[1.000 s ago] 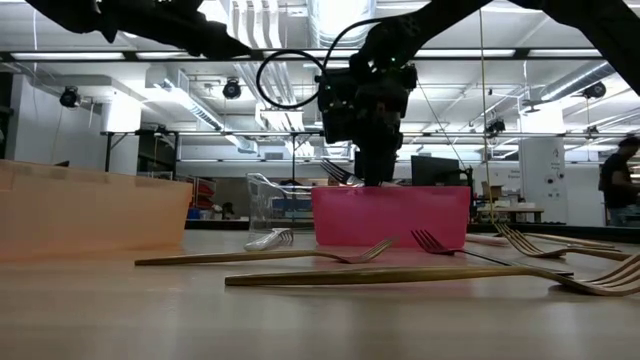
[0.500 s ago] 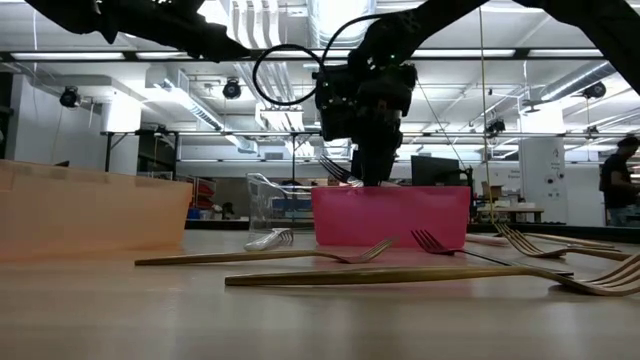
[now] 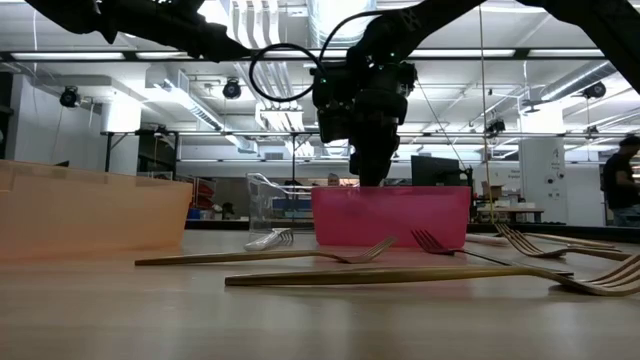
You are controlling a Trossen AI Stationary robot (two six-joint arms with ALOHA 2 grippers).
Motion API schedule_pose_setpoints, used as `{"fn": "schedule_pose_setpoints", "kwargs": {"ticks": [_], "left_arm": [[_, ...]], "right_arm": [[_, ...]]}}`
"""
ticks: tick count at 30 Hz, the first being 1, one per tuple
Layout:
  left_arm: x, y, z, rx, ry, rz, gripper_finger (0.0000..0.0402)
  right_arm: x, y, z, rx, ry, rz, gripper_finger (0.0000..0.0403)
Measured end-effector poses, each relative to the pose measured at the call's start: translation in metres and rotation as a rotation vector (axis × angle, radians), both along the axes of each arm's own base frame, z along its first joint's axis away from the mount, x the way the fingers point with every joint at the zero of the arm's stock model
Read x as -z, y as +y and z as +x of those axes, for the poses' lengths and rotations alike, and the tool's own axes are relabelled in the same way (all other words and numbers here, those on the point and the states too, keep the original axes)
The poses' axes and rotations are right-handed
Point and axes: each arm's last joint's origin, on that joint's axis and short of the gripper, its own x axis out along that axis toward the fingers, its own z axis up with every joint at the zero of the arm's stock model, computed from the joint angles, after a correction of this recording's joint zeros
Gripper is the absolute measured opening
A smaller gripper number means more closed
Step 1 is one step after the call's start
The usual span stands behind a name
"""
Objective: Sort silverware by color (type)
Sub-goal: Put the gold fork into the orange bin
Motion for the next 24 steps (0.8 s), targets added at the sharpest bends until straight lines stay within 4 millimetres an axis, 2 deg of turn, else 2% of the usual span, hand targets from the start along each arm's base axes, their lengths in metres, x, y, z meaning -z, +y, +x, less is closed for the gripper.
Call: {"fn": "schedule_pose_setpoints", "kwargs": {"ticks": [7,10,15,20,24], "left_arm": [[0.000,0.000,0.000,0.000,0.003,-0.002,0.0180],[0.001,0.000,0.000,0.000,0.012,-0.006,0.0180],[0.006,0.000,0.001,0.017,0.042,-0.034,0.0180],[0.012,-0.003,0.004,0.153,0.024,-0.153,0.0180],[0.015,-0.008,0.006,0.330,0.005,-0.254,0.0180]], "right_arm": [[-0.004,0.000,-0.001,0.017,-0.003,0.002,0.0103],[-0.014,0.001,-0.005,0.026,-0.018,-0.001,0.0098],[-0.042,0.005,-0.013,0.014,-0.103,-0.040,0.0086],[-0.064,0.010,-0.025,-0.009,-0.255,-0.109,0.0083],[-0.072,0.013,-0.040,0.013,-0.361,-0.197,0.0085]]}}
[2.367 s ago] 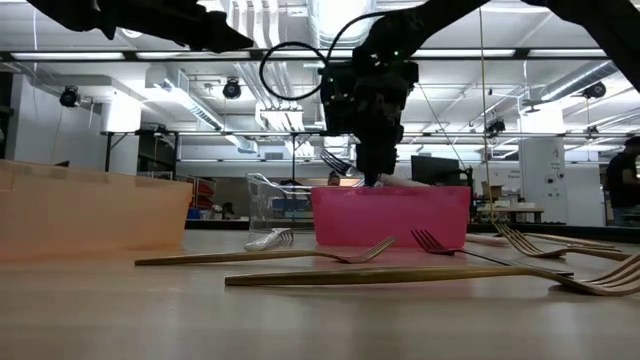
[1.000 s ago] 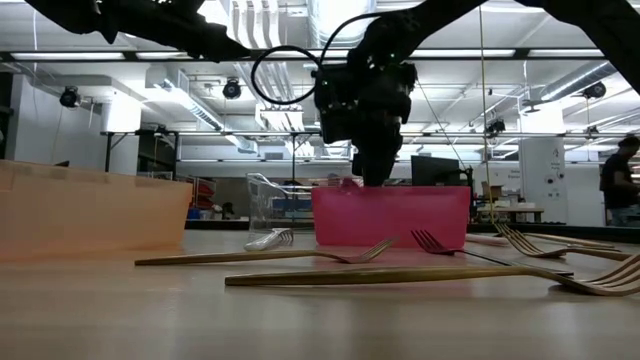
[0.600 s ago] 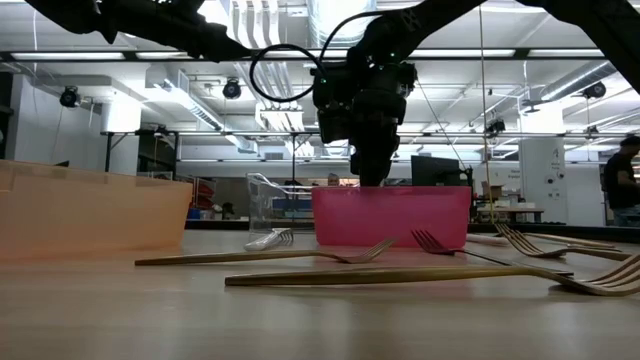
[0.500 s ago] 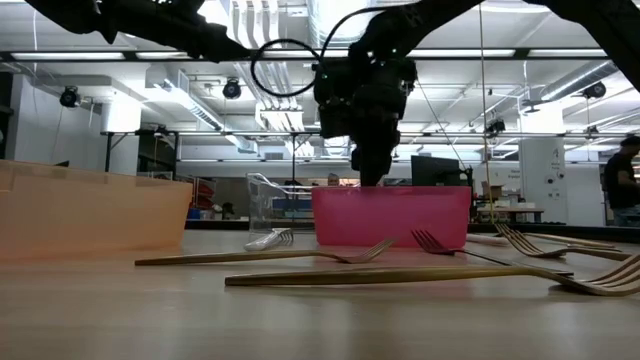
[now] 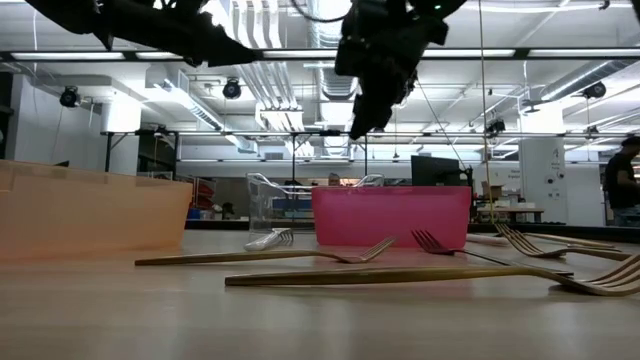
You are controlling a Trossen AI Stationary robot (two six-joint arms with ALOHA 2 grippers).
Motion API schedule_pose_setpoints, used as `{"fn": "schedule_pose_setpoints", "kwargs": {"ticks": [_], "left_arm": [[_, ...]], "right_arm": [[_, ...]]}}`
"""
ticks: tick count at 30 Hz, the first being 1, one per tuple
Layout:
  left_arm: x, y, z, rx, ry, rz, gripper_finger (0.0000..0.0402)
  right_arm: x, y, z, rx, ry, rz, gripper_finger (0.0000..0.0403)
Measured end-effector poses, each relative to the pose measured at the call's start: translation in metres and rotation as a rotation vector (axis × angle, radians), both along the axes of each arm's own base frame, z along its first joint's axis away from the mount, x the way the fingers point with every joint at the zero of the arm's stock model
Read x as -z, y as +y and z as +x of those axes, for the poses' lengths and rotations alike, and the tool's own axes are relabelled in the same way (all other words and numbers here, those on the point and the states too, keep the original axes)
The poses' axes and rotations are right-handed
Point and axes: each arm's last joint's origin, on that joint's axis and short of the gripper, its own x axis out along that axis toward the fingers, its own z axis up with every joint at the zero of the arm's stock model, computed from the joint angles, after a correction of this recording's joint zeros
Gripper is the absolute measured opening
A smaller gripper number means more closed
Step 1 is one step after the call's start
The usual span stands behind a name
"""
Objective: Sort silverware by color (type)
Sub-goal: Put the gold fork into the orange bin
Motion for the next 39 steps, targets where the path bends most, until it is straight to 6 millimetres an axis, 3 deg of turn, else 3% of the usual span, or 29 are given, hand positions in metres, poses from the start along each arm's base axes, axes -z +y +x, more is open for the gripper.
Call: {"fn": "schedule_pose_setpoints", "kwargs": {"ticks": [11,19,30,39], "left_arm": [[-0.003,-0.002,0.003,0.071,-0.090,-0.133,0.0180],[0.008,0.005,0.017,0.066,-0.106,-0.244,0.0180],[0.017,-0.010,0.034,0.159,-0.122,-0.426,0.0180],[-0.009,-0.029,0.059,0.238,-0.052,-0.512,0.0180]], "right_arm": [[0.014,0.009,-0.041,0.170,-0.233,-0.089,0.0079],[0.019,0.022,-0.058,0.196,-0.380,-0.109,0.0079],[0.006,0.028,-0.074,0.178,-0.503,-0.232,0.0079],[-0.016,0.032,-0.090,0.116,-0.587,-0.324,0.0079]]}}
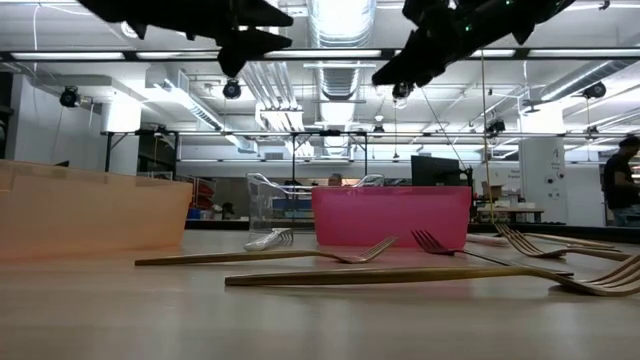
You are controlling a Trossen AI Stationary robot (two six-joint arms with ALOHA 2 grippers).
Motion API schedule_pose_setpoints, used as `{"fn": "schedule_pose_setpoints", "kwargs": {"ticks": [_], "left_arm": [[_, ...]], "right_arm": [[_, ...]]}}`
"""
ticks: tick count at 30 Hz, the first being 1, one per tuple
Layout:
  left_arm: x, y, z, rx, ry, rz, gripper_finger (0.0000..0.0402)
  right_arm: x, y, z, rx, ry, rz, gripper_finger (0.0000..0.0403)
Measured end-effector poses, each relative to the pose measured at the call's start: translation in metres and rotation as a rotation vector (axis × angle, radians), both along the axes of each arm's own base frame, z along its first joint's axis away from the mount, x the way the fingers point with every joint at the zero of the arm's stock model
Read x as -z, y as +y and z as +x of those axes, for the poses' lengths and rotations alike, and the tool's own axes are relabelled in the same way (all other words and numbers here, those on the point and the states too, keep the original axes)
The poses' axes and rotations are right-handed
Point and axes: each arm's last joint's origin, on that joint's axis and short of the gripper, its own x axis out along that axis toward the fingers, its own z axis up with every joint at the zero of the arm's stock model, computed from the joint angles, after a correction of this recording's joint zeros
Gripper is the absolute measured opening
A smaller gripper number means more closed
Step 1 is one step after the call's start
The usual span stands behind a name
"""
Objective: Sort silverware by color (type)
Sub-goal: Put the gold fork into the orange bin
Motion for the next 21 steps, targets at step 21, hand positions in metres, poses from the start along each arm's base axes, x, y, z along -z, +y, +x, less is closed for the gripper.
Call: {"fn": "schedule_pose_setpoints", "kwargs": {"ticks": [21], "left_arm": [[0.041,-0.087,0.078,0.054,0.815,-0.088,0.0154]], "right_arm": [[-0.015,0.015,-0.034,-0.063,-0.125,-0.150,0.0079]]}}
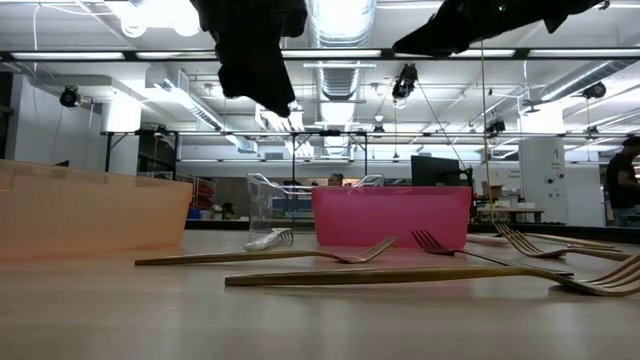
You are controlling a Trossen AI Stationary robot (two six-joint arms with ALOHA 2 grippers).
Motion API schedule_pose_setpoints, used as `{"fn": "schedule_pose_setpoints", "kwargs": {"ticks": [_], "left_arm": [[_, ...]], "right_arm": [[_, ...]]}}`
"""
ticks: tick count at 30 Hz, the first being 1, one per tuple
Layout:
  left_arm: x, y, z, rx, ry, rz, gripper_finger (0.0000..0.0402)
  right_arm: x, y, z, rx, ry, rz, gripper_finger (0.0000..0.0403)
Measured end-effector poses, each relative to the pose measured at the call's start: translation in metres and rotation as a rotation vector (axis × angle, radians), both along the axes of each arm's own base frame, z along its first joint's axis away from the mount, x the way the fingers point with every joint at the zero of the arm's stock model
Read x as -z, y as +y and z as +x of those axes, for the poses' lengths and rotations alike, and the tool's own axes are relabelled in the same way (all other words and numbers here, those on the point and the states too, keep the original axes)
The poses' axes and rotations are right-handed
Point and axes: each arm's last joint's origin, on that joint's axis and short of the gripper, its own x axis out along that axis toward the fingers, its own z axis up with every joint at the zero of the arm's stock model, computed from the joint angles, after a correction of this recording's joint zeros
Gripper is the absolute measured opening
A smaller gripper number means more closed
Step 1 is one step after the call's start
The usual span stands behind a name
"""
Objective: Sort silverware by color (type)
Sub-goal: Put the gold fork into the orange bin
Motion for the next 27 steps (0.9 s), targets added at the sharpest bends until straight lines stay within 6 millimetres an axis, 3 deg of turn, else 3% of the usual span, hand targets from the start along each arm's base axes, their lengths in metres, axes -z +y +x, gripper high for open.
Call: {"fn": "schedule_pose_setpoints", "kwargs": {"ticks": [8,19,27], "left_arm": [[0.018,-0.046,0.017,0.040,0.036,0.080,0.0154],[0.038,-0.053,0.025,0.039,0.083,0.074,0.0160],[0.045,-0.059,0.030,0.042,0.065,0.064,0.0191]], "right_arm": [[-0.003,0.000,-0.002,-0.005,-0.019,-0.027,0.0079],[-0.003,0.001,-0.002,-0.002,-0.018,-0.016,0.0079],[-0.003,0.001,-0.002,-0.001,-0.019,-0.011,0.0079]]}}
